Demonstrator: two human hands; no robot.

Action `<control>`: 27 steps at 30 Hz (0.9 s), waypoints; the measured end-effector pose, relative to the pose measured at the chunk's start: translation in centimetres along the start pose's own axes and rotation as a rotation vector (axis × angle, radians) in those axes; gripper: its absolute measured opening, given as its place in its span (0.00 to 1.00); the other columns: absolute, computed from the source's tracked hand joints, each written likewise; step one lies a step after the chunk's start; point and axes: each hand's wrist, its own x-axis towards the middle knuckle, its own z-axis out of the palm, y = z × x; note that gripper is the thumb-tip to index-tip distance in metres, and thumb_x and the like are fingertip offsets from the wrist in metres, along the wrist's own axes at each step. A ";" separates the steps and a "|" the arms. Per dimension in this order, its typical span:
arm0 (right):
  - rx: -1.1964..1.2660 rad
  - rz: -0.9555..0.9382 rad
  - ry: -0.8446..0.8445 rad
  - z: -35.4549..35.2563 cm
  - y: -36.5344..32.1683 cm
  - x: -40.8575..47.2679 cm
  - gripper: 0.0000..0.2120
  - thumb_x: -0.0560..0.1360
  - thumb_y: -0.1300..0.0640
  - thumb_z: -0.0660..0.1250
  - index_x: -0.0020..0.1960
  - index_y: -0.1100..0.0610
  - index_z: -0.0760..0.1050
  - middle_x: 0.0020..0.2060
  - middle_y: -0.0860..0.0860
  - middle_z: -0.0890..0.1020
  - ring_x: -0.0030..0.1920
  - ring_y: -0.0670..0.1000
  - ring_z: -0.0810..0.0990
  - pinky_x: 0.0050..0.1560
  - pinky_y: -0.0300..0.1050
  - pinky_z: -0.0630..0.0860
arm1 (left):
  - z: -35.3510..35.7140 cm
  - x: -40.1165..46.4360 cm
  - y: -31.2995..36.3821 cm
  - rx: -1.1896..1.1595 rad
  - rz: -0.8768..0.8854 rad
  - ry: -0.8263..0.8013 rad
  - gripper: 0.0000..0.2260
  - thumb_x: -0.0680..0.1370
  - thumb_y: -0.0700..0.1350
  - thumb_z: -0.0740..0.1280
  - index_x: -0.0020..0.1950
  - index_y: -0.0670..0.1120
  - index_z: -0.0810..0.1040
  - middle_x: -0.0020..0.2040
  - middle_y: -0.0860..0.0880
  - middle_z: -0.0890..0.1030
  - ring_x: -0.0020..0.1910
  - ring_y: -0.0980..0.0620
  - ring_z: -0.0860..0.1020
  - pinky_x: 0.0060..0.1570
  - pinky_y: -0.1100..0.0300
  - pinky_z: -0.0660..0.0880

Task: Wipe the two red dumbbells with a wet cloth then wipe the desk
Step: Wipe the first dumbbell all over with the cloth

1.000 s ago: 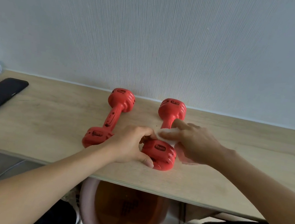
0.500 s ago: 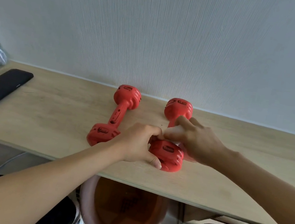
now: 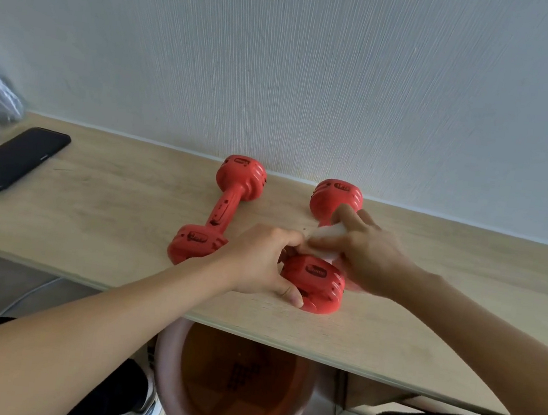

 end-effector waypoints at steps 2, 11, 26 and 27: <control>-0.058 -0.034 -0.062 -0.3 -0.2 -0.2 0.18 0.76 0.54 0.63 0.60 0.34 0.72 0.54 0.50 0.67 0.55 0.53 0.67 0.36 0.48 0.71 | 0.1 0.0 0.0 0.000 -0.015 0.002 0.25 0.57 0.49 0.82 0.50 0.51 0.77 0.45 0.57 0.80 0.45 0.59 0.78 0.51 0.58 0.75; -0.022 0.164 0.033 0.6 1.8 2.1 0.20 0.72 0.54 0.66 0.60 0.35 0.72 0.55 0.48 0.68 0.54 0.56 0.71 0.38 0.45 0.68 | 0.1 0.1 0.1 0.013 -0.018 -0.006 0.25 0.58 0.49 0.82 0.51 0.50 0.77 0.41 0.61 0.77 0.43 0.59 0.76 0.49 0.61 0.75; -0.040 0.246 0.067 1.1 2.9 1.2 0.25 0.74 0.57 0.61 0.62 0.30 0.67 0.56 0.47 0.68 0.54 0.55 0.72 0.36 0.46 0.69 | 0.7 0.6 -0.6 -0.057 -0.010 -0.018 0.24 0.57 0.50 0.82 0.48 0.57 0.74 0.47 0.59 0.79 0.49 0.57 0.78 0.56 0.53 0.75; -0.034 0.245 0.070 1.2 2.8 1.2 0.25 0.74 0.58 0.60 0.62 0.30 0.66 0.56 0.47 0.67 0.53 0.55 0.71 0.36 0.46 0.69 | 0.7 0.5 -0.6 -0.042 -0.012 -0.025 0.24 0.58 0.50 0.81 0.48 0.57 0.73 0.49 0.59 0.79 0.50 0.57 0.78 0.57 0.52 0.74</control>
